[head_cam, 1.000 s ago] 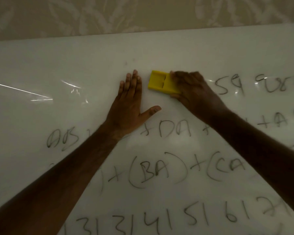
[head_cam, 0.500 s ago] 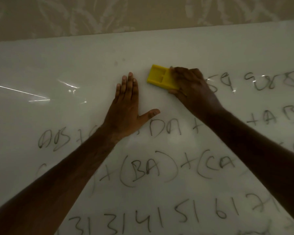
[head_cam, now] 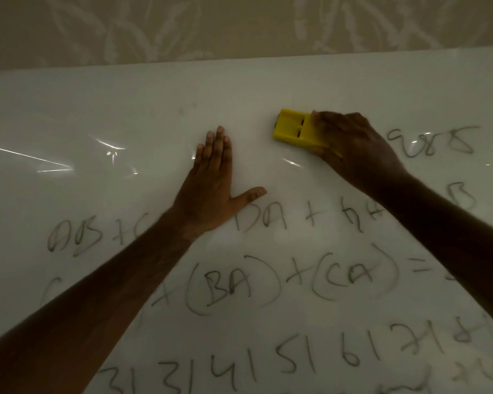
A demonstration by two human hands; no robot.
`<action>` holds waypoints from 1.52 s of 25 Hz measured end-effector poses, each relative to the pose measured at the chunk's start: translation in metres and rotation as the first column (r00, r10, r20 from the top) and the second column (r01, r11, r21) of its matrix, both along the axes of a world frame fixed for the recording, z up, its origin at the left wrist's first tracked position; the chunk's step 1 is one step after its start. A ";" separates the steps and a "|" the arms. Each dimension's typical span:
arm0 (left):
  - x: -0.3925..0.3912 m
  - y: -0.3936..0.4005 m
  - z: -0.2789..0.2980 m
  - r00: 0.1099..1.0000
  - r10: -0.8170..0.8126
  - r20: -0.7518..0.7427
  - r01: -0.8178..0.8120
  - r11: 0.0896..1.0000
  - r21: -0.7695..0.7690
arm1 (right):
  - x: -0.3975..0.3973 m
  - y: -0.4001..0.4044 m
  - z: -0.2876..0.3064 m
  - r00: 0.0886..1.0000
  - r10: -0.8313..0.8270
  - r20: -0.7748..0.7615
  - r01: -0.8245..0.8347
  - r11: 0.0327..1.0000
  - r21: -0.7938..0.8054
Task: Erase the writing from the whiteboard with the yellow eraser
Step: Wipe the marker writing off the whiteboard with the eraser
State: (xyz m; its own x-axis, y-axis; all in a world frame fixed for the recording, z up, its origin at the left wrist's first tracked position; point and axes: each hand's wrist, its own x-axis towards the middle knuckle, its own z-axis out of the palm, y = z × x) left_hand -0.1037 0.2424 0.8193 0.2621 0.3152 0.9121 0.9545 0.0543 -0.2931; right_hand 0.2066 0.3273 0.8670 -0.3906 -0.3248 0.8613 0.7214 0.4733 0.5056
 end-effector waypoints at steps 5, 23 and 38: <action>0.009 0.005 0.003 1.000 -0.016 0.009 0.016 1.000 0.005 | -0.013 -0.004 -0.026 0.998 0.031 0.051 -0.030 0.999 -0.029; 0.022 0.015 0.005 0.999 -0.014 -0.043 0.016 0.999 0.050 | 0.032 0.009 -0.068 0.992 0.004 0.128 -0.012 0.998 0.057; 0.040 0.023 0.007 0.997 -0.015 -0.077 0.020 0.998 0.056 | 0.070 0.019 -0.068 0.999 0.002 0.039 -0.004 0.999 0.045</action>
State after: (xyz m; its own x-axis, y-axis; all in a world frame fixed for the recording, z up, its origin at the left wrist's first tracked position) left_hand -0.0639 0.2649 0.8263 0.3368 0.2587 0.9053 0.9304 0.0564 -0.3623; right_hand 0.2766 0.3460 0.7994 -0.4228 -0.3642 0.8298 0.6993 0.4512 0.5544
